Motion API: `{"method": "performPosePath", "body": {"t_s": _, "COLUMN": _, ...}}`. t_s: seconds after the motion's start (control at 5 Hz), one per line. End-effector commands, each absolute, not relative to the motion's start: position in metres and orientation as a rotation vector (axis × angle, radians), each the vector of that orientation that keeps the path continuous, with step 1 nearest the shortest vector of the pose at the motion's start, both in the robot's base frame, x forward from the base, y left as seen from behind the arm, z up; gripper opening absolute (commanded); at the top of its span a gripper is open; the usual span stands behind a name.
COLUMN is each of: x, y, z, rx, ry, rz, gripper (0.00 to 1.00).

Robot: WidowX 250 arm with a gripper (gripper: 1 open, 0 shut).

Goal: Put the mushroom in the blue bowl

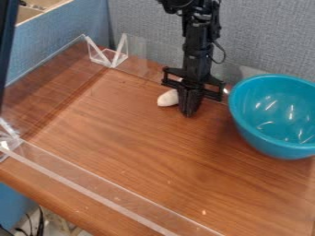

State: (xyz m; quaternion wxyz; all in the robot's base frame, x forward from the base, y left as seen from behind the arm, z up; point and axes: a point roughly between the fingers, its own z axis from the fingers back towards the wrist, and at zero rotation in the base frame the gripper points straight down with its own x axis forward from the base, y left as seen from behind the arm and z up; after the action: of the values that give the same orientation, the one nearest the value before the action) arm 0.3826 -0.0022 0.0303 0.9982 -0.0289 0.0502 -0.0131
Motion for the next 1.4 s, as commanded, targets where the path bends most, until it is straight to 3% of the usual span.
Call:
{"method": "performPosePath", "body": {"t_s": 0.0, "x": 0.389, "y": 0.003, "z": 0.073, "rx": -0.060, "ry": -0.008, "rz": -0.030, "gripper": 0.00}}
{"method": "performPosePath", "body": {"t_s": 0.2, "x": 0.388, "y": 0.004, "z": 0.078, "rx": -0.065, "ry": -0.016, "rz": -0.036, "gripper": 0.00}}
{"method": "performPosePath", "body": {"t_s": 0.6, "x": 0.386, "y": -0.016, "z": 0.131, "rx": -0.062, "ry": -0.106, "rz": -0.102, "gripper": 0.00}}
{"method": "performPosePath", "body": {"t_s": 0.8, "x": 0.387, "y": -0.021, "z": 0.137, "rx": -0.070, "ry": -0.121, "rz": -0.120, "gripper": 0.00}}
{"method": "performPosePath", "body": {"t_s": 1.2, "x": 0.398, "y": -0.025, "z": 0.122, "rx": -0.079, "ry": -0.108, "rz": -0.156, "gripper": 0.00}}
